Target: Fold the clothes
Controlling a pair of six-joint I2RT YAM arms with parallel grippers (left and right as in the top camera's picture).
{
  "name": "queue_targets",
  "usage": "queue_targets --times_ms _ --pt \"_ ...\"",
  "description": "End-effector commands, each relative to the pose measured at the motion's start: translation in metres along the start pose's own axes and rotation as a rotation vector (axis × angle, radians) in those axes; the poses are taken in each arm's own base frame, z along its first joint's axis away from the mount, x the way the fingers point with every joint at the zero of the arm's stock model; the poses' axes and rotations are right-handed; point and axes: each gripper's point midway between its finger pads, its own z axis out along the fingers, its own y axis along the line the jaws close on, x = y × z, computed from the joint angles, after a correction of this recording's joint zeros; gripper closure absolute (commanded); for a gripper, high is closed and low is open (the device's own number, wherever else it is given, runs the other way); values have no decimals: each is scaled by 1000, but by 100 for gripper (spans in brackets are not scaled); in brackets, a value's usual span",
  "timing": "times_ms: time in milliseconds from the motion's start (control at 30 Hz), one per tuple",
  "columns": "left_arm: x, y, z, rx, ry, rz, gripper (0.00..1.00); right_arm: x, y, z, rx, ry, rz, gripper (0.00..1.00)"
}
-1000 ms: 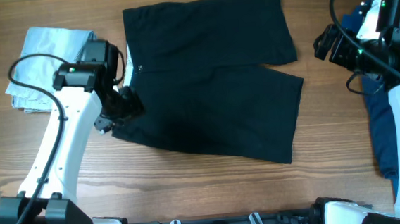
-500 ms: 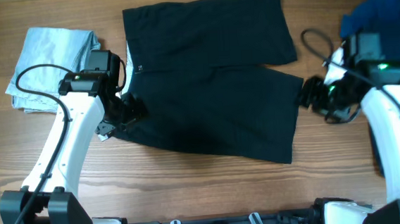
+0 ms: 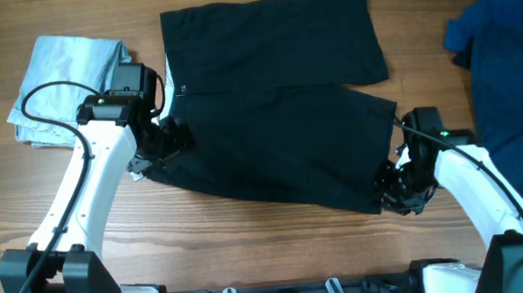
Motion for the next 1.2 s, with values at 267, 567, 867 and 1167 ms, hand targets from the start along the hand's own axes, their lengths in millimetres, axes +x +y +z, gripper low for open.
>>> queue_targets --times_ms 267,567,867,1167 --pt "0 1 2 5 8 -15 9 20 2 31 8 22 150 49" --pt "1 1 2 5 9 -15 9 19 0 40 -3 11 138 37" --pt "3 2 2 -2 19 -17 9 24 1 14 54 47 86 31" --pt "4 2 2 -3 21 -16 9 20 -1 21 53 21 157 27"
